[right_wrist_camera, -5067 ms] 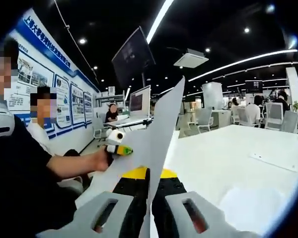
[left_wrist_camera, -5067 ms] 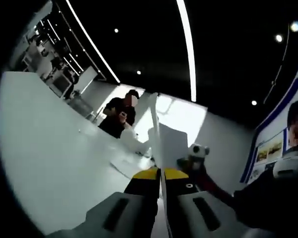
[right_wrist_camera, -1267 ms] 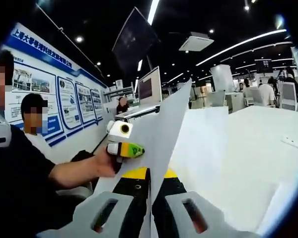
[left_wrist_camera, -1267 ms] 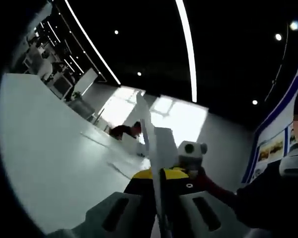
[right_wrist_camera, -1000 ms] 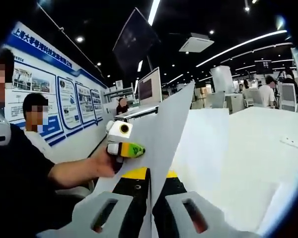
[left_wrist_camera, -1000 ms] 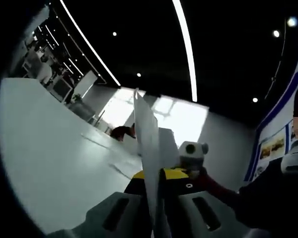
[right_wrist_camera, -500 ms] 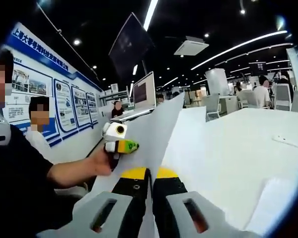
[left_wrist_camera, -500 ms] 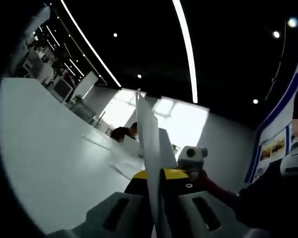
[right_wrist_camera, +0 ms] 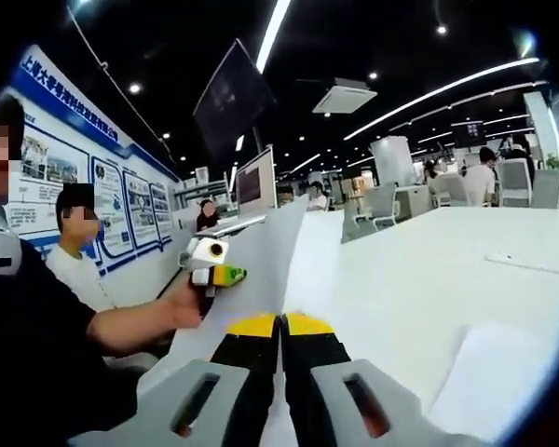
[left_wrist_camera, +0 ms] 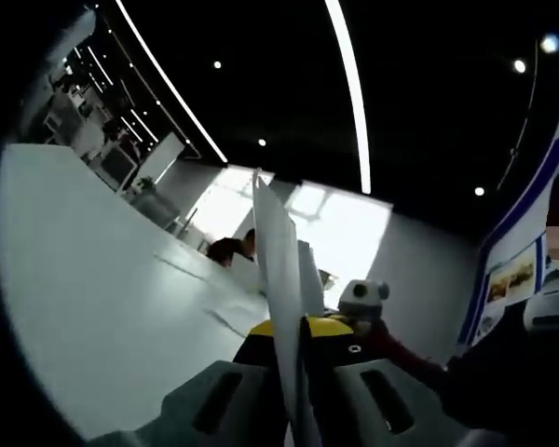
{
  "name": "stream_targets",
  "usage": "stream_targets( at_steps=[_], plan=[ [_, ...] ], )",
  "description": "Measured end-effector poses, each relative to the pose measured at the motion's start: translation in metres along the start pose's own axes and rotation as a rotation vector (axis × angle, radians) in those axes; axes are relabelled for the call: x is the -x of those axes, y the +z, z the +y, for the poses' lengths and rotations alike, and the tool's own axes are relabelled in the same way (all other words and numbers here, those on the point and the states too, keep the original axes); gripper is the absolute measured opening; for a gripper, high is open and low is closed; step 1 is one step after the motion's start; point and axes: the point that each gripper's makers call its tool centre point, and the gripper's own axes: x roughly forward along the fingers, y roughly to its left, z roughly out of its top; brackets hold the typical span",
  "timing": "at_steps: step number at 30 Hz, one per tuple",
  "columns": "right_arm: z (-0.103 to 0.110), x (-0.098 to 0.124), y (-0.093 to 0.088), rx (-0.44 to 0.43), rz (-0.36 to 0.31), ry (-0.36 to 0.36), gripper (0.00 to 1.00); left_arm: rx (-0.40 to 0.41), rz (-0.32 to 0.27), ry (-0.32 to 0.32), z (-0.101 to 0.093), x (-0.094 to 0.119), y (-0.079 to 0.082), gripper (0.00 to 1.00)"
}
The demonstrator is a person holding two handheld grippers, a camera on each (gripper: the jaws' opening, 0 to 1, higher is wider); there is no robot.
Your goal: Organize the stack of printing papers by aligning and flattening the scattered papers on the table
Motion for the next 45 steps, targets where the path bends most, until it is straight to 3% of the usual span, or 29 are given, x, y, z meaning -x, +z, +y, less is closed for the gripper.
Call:
stream_targets(
  at_steps=[18,45],
  plan=[
    [-0.012,0.043,0.005,-0.026,-0.065,-0.084,0.0,-0.007,0.0,-0.003,0.0,0.0,0.0,0.06],
    [-0.01,0.075,-0.008,-0.008,-0.043,-0.136,0.0,-0.028,0.004,-0.006,-0.002,0.002,-0.002,0.06]
  ],
)
